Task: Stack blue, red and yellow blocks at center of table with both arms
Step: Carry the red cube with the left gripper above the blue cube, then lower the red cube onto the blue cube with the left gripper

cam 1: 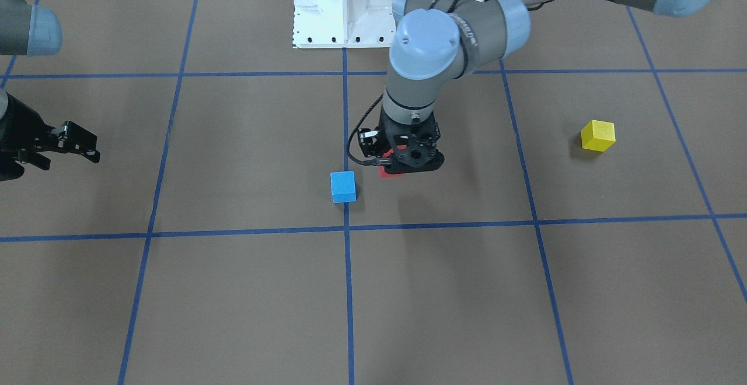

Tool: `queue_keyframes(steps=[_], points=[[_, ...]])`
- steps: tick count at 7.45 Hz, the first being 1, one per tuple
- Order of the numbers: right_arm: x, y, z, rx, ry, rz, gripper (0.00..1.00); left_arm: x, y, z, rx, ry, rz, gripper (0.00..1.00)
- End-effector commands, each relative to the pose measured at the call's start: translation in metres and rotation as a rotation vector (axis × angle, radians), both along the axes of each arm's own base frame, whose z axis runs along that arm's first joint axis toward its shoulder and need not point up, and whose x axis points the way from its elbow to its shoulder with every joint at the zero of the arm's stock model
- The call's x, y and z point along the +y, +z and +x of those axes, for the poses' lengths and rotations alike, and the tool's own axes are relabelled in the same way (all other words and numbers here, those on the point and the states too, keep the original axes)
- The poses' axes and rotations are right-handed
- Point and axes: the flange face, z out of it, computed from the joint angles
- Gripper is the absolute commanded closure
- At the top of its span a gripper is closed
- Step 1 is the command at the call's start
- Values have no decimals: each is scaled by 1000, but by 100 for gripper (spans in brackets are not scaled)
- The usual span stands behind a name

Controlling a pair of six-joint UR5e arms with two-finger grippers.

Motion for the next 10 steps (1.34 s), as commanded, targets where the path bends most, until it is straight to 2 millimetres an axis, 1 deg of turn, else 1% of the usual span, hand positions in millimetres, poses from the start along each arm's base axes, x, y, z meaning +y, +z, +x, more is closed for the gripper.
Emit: queue_keyframes(steps=[1, 2, 3, 7, 9, 10], points=[[2, 7, 3, 6, -2, -5, 1, 0, -35, 37, -9, -9, -25, 100], [1, 10, 4, 9, -6, -2, 1, 1, -35, 40, -11, -5, -16, 100], [1, 11, 4, 11, -9, -1, 1, -3, -32, 41, -25, 14, 34, 100], [1, 11, 4, 10, -8, -2, 1, -4, -22, 58, 1, 16, 46, 100], [0, 10, 4, 9, -8, 0, 1, -7, -20, 62, 14, 3, 45, 100], [0, 11, 5, 10, -7, -2, 1, -8, -22, 62, 10, -11, 62, 100]])
